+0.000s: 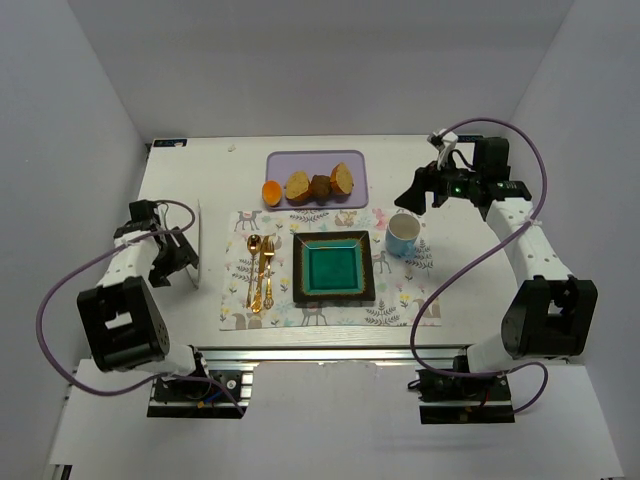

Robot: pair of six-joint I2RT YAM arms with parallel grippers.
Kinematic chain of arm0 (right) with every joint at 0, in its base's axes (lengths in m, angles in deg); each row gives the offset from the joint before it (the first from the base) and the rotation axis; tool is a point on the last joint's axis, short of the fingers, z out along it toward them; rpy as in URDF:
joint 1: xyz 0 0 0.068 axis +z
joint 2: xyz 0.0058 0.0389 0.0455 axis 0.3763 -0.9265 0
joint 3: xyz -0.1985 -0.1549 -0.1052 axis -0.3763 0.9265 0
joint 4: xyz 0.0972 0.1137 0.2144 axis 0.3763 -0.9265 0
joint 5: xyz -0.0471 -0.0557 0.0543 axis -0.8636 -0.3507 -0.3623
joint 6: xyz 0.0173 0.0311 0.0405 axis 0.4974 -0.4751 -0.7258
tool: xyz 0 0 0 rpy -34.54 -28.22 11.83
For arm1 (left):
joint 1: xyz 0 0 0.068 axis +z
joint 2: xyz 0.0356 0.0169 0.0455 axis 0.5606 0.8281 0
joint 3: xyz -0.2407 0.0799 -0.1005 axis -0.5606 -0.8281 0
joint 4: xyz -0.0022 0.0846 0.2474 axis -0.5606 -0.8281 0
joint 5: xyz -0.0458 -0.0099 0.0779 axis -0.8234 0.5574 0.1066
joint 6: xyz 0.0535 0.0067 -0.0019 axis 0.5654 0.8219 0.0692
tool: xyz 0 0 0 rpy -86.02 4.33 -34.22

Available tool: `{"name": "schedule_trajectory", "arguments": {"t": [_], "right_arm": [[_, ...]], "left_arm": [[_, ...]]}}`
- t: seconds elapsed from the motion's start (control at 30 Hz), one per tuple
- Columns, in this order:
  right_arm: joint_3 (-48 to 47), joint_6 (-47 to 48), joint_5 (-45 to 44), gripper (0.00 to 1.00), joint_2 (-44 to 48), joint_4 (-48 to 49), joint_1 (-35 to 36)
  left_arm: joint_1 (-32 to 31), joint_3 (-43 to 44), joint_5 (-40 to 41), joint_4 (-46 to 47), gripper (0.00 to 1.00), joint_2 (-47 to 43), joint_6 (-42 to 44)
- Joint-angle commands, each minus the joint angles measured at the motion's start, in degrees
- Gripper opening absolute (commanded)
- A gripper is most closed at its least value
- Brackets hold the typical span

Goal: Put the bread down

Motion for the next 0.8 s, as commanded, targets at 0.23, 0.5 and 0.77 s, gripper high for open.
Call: {"name": "schedule_trajectory", "arguments": {"t": [0.23,0.5,0.77], "right_arm": [[1.6,-2.2,3.1,0.89,1.5,3.9,-0.2],[-0.4,-4.5,3.5,0.89,-1.4,4.1,-0.1],[-3.4,-5.8,3.7,0.89,-4.2,3.5,-0.2]], "left_arm": [[0.2,7.5,-7.9,4.5,0.94,10.1,6.1],[0.0,9.3,-7.3,5.6,0.95,14.7,10.5],[-6.6,12.4,-1.7,6.6,0.93,20.8,12.9]]}}
